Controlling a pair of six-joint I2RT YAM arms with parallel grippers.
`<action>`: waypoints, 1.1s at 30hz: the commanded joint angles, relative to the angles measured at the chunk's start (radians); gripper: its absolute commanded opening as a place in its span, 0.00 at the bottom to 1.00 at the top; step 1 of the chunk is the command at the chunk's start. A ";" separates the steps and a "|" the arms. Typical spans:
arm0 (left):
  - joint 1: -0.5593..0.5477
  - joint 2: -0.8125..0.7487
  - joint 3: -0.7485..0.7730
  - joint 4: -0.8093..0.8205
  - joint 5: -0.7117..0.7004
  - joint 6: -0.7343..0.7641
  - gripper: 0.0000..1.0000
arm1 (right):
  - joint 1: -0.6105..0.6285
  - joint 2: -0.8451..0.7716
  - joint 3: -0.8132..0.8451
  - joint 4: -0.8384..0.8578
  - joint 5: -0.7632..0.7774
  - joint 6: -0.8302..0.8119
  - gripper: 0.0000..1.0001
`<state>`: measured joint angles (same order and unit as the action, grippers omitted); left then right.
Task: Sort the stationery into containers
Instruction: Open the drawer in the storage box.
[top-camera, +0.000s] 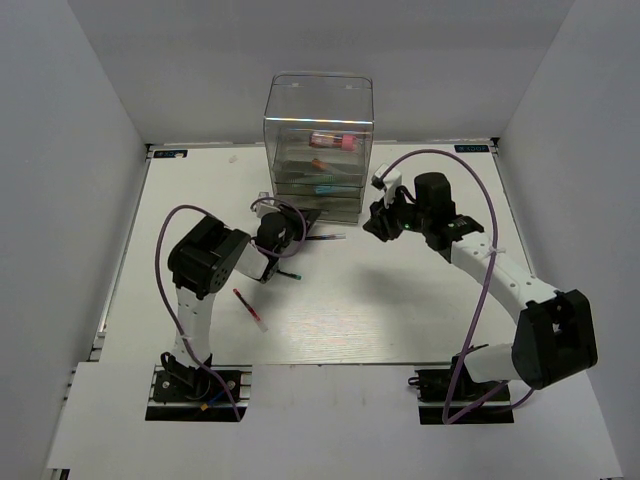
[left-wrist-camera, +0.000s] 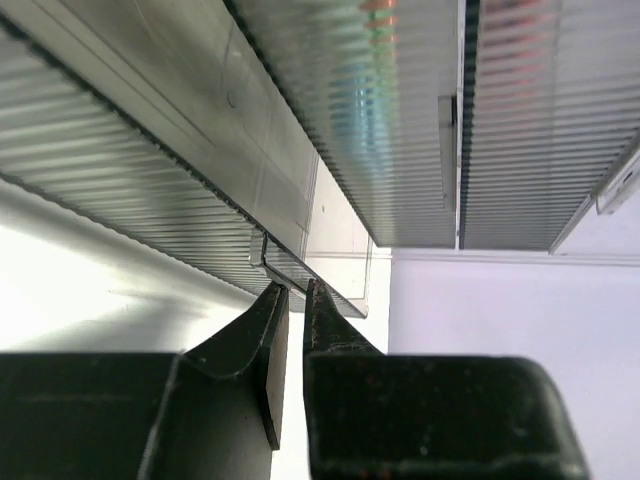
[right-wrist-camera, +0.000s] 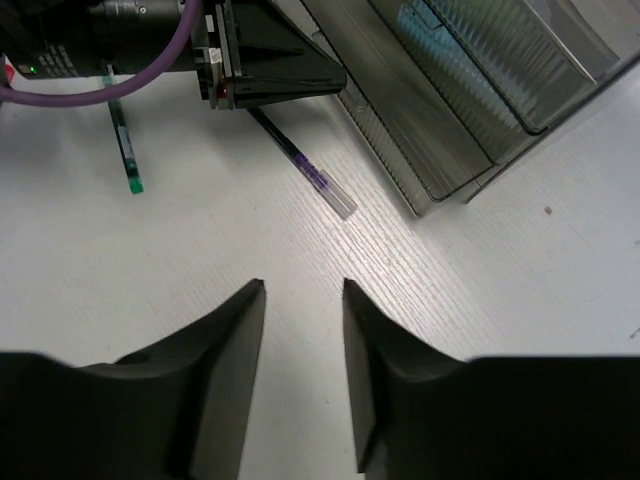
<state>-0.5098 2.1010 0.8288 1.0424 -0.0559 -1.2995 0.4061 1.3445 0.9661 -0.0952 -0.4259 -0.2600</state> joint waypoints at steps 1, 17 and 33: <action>-0.013 -0.050 -0.023 -0.053 0.045 0.066 0.14 | -0.003 0.015 0.000 0.022 -0.059 -0.037 0.45; -0.013 -0.338 -0.137 -0.237 0.099 0.158 0.52 | 0.025 0.117 -0.020 -0.097 -0.252 -0.510 0.61; 0.011 -0.926 0.152 -1.613 -0.060 0.790 0.96 | 0.160 0.499 0.328 -0.242 -0.041 -0.848 0.60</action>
<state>-0.5049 1.2774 0.9928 -0.2138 0.0021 -0.7082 0.5522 1.8339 1.2385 -0.3344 -0.5102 -1.0630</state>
